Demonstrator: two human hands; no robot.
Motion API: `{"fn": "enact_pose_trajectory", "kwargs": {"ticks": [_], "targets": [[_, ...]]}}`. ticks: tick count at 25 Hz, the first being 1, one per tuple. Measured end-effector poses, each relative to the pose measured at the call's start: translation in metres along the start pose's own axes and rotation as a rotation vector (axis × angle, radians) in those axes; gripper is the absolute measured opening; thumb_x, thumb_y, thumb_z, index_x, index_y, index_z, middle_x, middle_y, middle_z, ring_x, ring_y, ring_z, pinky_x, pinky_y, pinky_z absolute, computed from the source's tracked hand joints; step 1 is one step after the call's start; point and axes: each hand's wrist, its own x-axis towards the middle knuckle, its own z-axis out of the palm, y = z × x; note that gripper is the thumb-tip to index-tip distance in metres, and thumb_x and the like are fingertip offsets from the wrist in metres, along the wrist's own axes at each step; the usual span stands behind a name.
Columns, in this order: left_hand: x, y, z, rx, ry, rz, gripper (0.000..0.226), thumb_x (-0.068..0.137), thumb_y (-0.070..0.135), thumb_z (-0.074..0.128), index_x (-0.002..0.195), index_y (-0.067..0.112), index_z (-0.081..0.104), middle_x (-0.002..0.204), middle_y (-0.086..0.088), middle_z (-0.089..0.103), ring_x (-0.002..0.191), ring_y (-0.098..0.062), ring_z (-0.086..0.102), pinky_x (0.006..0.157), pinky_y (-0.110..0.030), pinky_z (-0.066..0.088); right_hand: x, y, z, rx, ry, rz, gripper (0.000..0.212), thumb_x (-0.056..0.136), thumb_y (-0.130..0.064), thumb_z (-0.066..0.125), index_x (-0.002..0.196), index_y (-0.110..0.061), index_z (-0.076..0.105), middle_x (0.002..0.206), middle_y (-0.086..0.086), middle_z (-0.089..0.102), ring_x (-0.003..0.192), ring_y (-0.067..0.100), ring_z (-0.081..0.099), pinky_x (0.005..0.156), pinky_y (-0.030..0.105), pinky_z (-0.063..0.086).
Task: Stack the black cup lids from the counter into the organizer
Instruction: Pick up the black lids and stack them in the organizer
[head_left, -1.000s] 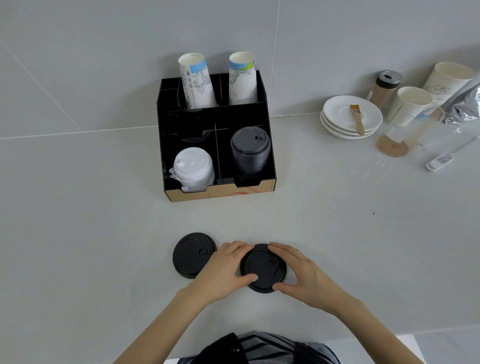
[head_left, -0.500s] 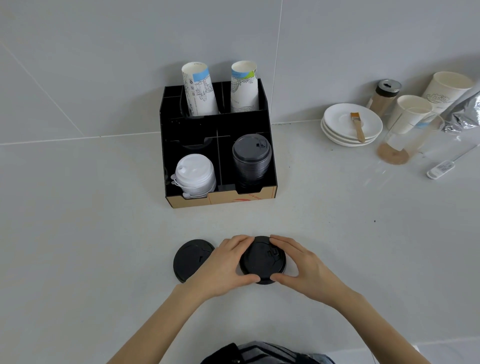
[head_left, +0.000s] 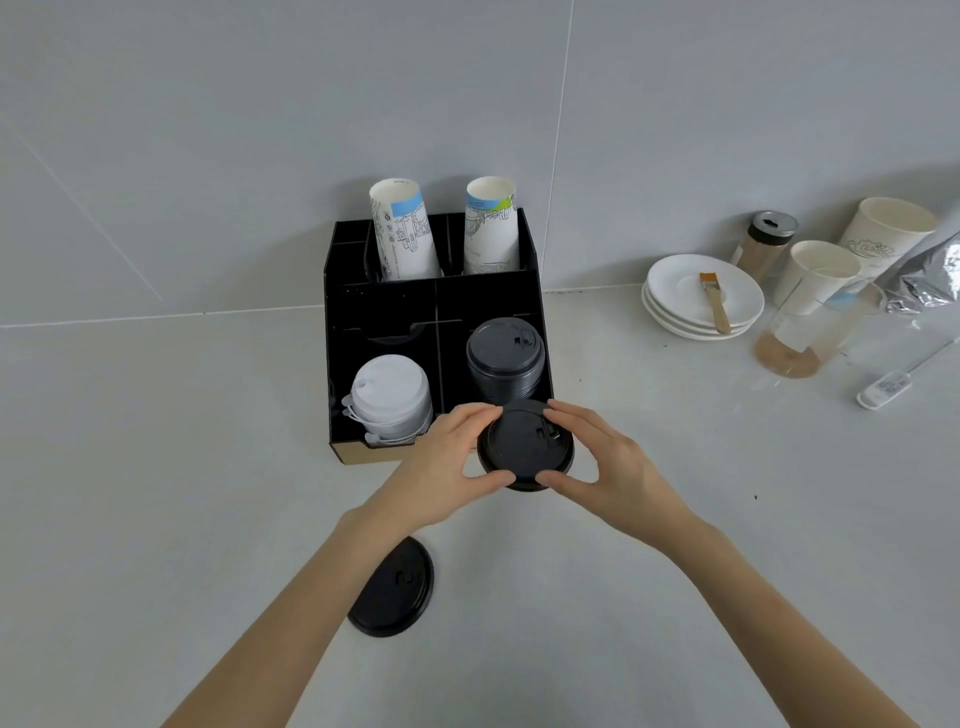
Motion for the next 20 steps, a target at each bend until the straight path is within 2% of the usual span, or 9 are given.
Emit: {"fn": "enact_pose_trajectory", "kwargs": {"ticks": [2,4,7,11,13,20], "targets": [[0.012,0.000,-0.006,-0.006,0.029,-0.007,0.062,0.081,0.029,0.062,0.134,0.017,0.031,0.141,0.000,0.036,0.128,-0.016,0.035,0.104,-0.023,0.025,0.012,-0.003,-0.006,-0.005,0.022,0.003,0.057,0.079,-0.027,0.066,0.129,-0.020,0.040,0.142,-0.005,0.039,0.125,0.007,0.039,0.102,0.017,0.028],[0.022,0.000,-0.011,-0.005,0.068,-0.011,0.060,0.082,0.028,0.060,0.134,0.016,0.032,0.141,-0.001,0.036,0.128,-0.017,0.035,0.103,-0.023,0.025,0.025,-0.004,-0.011,-0.016,0.052,0.000,0.056,0.079,-0.027,0.066,0.129,-0.019,0.041,0.141,-0.004,0.040,0.126,0.011,0.040,0.104,0.021,0.031],[0.039,-0.001,-0.016,-0.015,0.130,-0.012,0.057,0.083,0.025,0.060,0.133,0.015,0.034,0.140,-0.003,0.038,0.127,-0.018,0.036,0.102,-0.023,0.027,0.044,-0.003,-0.016,-0.029,0.094,0.011,0.055,0.079,-0.026,0.066,0.128,-0.018,0.042,0.141,-0.004,0.041,0.127,0.011,0.041,0.100,0.016,0.028],[0.058,-0.006,-0.022,-0.025,0.155,-0.029,0.056,0.083,0.024,0.060,0.132,0.016,0.036,0.139,-0.003,0.039,0.126,-0.019,0.037,0.104,-0.028,0.031,0.066,0.001,-0.019,-0.023,0.116,0.023,0.055,0.079,-0.026,0.066,0.127,-0.017,0.043,0.142,-0.002,0.041,0.127,0.013,0.041,0.101,0.019,0.029],[0.067,-0.010,-0.023,-0.030,0.157,-0.036,0.056,0.083,0.024,0.060,0.132,0.016,0.035,0.139,-0.002,0.039,0.127,-0.018,0.037,0.104,-0.029,0.031,0.075,0.004,-0.019,-0.025,0.120,0.026,0.055,0.079,-0.025,0.066,0.127,-0.017,0.043,0.142,-0.002,0.040,0.126,0.012,0.041,0.099,0.016,0.028],[0.086,-0.021,-0.021,-0.009,0.193,-0.072,0.055,0.085,0.024,0.057,0.134,0.017,0.032,0.143,-0.001,0.036,0.130,-0.017,0.031,0.100,-0.017,0.019,0.101,0.013,-0.013,-0.048,0.102,0.032,0.055,0.080,-0.023,0.065,0.129,-0.013,0.040,0.140,0.004,0.040,0.126,0.018,0.042,0.099,0.019,0.030]]}}
